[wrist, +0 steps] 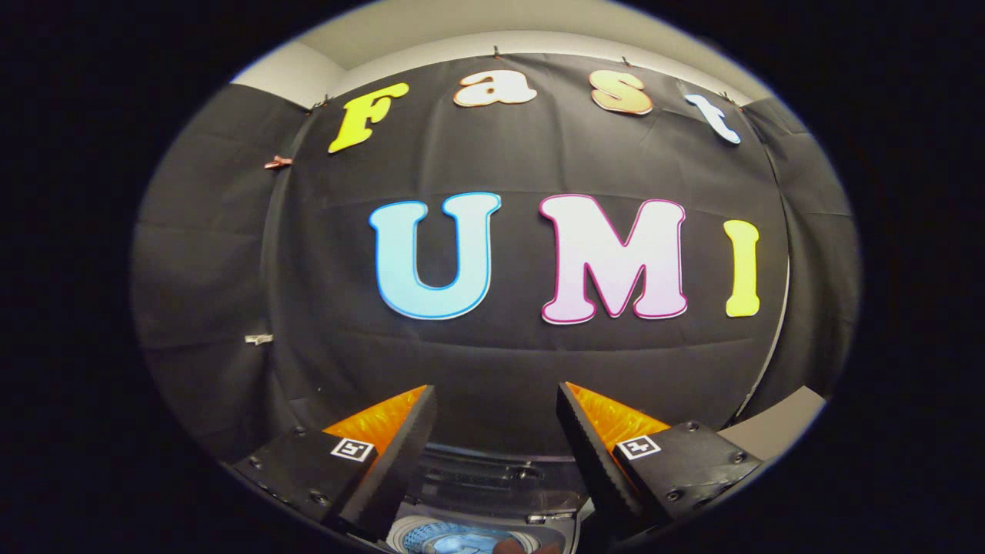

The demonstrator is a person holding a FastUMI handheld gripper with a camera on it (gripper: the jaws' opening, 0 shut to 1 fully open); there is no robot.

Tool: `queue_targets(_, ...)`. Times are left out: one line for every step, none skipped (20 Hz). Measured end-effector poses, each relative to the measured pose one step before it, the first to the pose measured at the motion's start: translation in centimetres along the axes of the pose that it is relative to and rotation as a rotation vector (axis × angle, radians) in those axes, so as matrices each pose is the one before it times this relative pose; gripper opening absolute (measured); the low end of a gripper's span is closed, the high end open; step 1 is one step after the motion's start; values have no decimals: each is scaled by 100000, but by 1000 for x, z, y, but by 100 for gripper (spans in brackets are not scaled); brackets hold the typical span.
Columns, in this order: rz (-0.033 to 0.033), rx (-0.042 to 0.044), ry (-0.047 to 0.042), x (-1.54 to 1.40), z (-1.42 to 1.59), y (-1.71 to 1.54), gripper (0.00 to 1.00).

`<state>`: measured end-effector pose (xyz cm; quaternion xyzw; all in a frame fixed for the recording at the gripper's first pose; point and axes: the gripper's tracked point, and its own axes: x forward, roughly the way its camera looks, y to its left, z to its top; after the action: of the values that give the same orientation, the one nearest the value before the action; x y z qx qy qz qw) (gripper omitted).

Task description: Put the clothes into the washing machine and then close the washing machine lid.

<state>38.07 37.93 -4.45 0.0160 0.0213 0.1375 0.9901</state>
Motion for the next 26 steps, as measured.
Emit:
queue_targets(-1871,822,-455,1147,459,-781,99)
queue_targets(-2032,429,-106,1034,307,-611,99)
queue_targets(-1333,2,269,884,165,-442,98)
queue_targets(-808,-766,1199,949,-16,-245,98)
queue_targets(-697,-1194,894,820,-150,-353,99)
queue_targets(-647,-1781,1618,800,-305,-158,99)
queue_targets(-144,-1753,1416,858,-398,19,99)
queue_targets(201,-1491,1910,797,-528,223,99)
queue_targets(-144,-936,2627,737,-693,24,99)
queue_targets(-100,-295,2422,842,-649,144,99)
queue_targets(-202,-67,2323,769,-810,146,99)
queue_targets(-268,-146,2688,656,-679,186,100)
queue_targets(-129,-454,1746,813,-589,157,100)
queue_targets(-57,-769,2211,738,-642,257,100)
queue_targets(-338,-566,2023,668,-564,151,100)
queue_targets(-321,-384,2437,659,-780,150,100)
queue_targets(4,345,2258,664,-797,193,100)
queue_targets(3,179,2804,588,-944,210,99)
queue_targets(89,22,3873,461,-1124,214,99)
queue_targets(188,-24,4641,457,-1464,72,99)
queue_targets(855,275,4819,440,-1652,369,99)
queue_targets(818,-423,4269,672,-1610,325,99)
queue_targets(-158,-1610,4278,657,-1553,-45,99)
queue_targets(1867,-2261,4416,125,-1652,80,99)
queue_targets(2577,4556,-2450,-405,274,411,99)
queue_targets(160,4573,1078,188,-352,-238,99)
